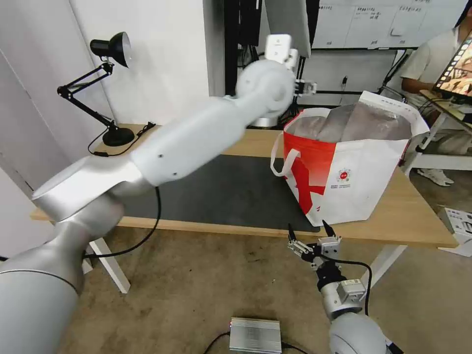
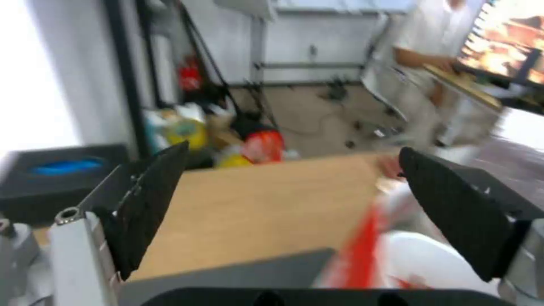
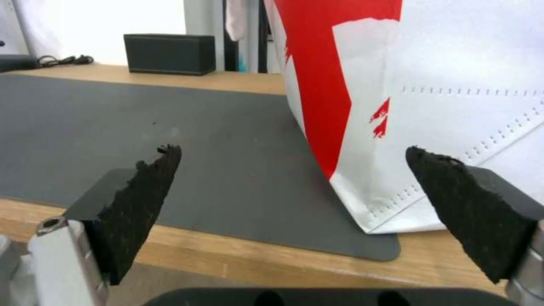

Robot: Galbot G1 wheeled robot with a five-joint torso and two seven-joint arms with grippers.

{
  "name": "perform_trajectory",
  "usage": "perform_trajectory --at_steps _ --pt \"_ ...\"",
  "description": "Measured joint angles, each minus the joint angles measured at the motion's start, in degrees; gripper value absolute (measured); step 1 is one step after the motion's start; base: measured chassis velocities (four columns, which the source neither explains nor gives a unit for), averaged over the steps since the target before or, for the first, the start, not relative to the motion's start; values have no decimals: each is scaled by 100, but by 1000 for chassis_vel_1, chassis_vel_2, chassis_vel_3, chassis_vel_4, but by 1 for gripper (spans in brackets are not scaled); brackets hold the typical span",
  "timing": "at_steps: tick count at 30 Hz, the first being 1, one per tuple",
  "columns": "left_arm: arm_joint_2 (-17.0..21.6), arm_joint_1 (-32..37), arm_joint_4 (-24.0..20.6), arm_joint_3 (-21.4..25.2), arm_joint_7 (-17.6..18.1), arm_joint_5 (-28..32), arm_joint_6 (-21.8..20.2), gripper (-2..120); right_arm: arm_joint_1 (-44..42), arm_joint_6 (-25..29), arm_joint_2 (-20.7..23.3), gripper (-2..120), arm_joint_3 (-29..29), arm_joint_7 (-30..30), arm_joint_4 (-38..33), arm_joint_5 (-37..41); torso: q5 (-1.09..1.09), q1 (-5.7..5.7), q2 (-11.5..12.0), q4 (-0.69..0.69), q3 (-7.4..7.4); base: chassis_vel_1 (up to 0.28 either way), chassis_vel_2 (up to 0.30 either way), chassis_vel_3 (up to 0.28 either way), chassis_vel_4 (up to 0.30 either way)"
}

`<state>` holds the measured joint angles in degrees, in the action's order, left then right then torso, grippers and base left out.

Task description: Pick up the trash from the table and place it into the takeout bag.

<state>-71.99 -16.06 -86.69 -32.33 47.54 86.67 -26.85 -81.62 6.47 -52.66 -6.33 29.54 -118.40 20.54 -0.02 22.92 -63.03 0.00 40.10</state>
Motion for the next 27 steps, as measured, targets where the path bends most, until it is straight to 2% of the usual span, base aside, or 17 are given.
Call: perform_trajectory --at_steps 2,3,6,7,10,11,12,14,15,18,19,20,22,23,25,26,27 --pt "598 258 -467 -94 -203 -667 427 100 0 0 0 100 0 -1 -1 0 -1 0 0 -1 0 0 0 0 0" --pt "598 258 -467 -94 -203 -667 427 100 0 0 0 100 0 -1 -1 0 -1 0 0 -1 0 0 0 0 0" --pt "1703 956 -1189 43 -876 -1630 1096 100 0 0 -1 100 0 -1 0 0 -1 0 0 0 0 0 0 0 0" --pt "1703 956 -1189 43 -876 -1630 1096 100 0 0 -1 100 0 -1 0 0 -1 0 0 0 0 0 0 0 0" --pt "2519 2157 -1774 832 -1438 -2186 1613 100 1 0 0 100 0 -2 0 0 -3 0 0 3 0 0 0 0 0" --pt "2519 2157 -1774 832 -1438 -2186 1613 100 1 0 0 100 0 -2 0 0 -3 0 0 3 0 0 0 0 0" --pt "2677 2494 -1876 1055 -1575 -2333 1732 100 0 0 0 100 0 -2 0 0 -4 0 0 3 0 0 0 0 0" --pt "2991 3474 -2130 1808 -1883 -2740 2017 100 0 0 0 100 0 -2 -1 0 1 -1 0 0 -1 0 0 0 0" --pt "2991 3474 -2130 1808 -1883 -2740 2017 100 0 0 0 100 0 -2 -1 0 1 -1 0 0 -1 0 0 0 0" --pt "3190 5169 -2403 3094 -2274 -3214 2368 100 0 0 1 100 0 -1 0 1 -4 0 1 0 0 0 0 0 0" --pt "3190 5169 -2403 3094 -2274 -3214 2368 100 0 0 1 100 0 -1 0 1 -4 0 1 0 0 0 0 0 0" --pt "3208 5607 -2469 3426 -2336 -3387 2467 100 0 0 0 100 0 -2 0 0 0 0 0 1 -1 0 0 0 0" --pt "3169 6232 -2540 3821 -2401 -3641 2590 100 0 0 0 100 0 -2 0 0 3 -1 0 2 -1 0 0 0 0" --pt "3080 6721 -2612 4146 -2455 -3822 2638 100 0 0 0 100 0 -2 0 0 -4 -1 0 1 -1 0 0 0 0" --pt "3054 6836 -2631 4229 -2470 -3863 2658 100 0 0 1 100 0 -2 0 0 -4 0 0 -1 -1 0 0 0 0" --pt "2940 7366 -2724 4616 -2573 -4067 2751 100 0 0 0 100 0 -1 0 1 3 -1 0 -3 0 0 0 0 0" --pt "2806 7867 -2782 4959 -2685 -4311 2871 100 0 0 0 100 0 -1 0 0 1 -1 0 1 0 0 0 0 0"
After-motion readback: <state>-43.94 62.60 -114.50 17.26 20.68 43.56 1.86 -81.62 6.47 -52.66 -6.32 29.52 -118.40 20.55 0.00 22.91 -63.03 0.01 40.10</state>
